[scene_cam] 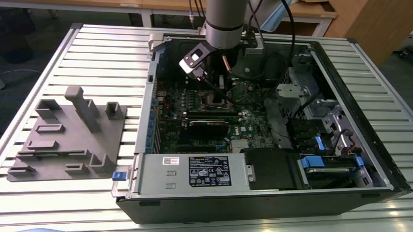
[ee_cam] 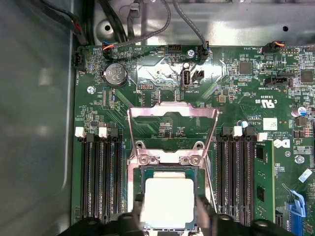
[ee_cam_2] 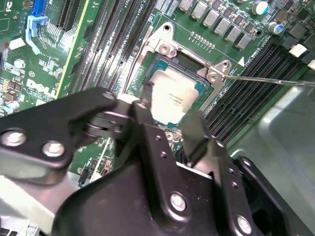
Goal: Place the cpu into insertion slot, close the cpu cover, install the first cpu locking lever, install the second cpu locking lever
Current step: 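Place the cpu into insertion slot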
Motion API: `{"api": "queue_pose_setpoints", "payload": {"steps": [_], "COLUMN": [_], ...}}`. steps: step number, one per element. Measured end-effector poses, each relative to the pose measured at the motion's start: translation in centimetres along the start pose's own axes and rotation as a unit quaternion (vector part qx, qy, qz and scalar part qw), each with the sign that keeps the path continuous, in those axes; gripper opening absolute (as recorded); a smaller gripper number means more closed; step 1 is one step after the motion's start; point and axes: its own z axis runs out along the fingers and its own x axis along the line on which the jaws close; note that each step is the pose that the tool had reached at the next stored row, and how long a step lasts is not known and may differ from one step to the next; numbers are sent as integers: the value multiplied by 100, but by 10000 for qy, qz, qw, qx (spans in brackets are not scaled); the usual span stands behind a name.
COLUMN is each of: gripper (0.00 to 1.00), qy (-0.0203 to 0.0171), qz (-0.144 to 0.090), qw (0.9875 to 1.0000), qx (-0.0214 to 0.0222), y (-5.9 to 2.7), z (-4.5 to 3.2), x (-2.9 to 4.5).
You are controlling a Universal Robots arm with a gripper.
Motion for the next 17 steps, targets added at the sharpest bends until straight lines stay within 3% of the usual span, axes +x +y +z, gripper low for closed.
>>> {"api": "queue_pose_setpoints", "payload": {"steps": [1, 4, 7, 10, 17], "gripper": [53, 35, 29, 12, 11], "qy": [0, 0, 0, 0, 0], "qz": [0, 0, 0, 0, 0], "qw": [10000, 10000, 10000, 10000, 10000], "qx": [0, 0, 0, 0, 0], "y": [0, 0, 0, 0, 0], "z": [0, -2, -3, -5, -8], "x": [0, 0, 0, 0, 0]}}
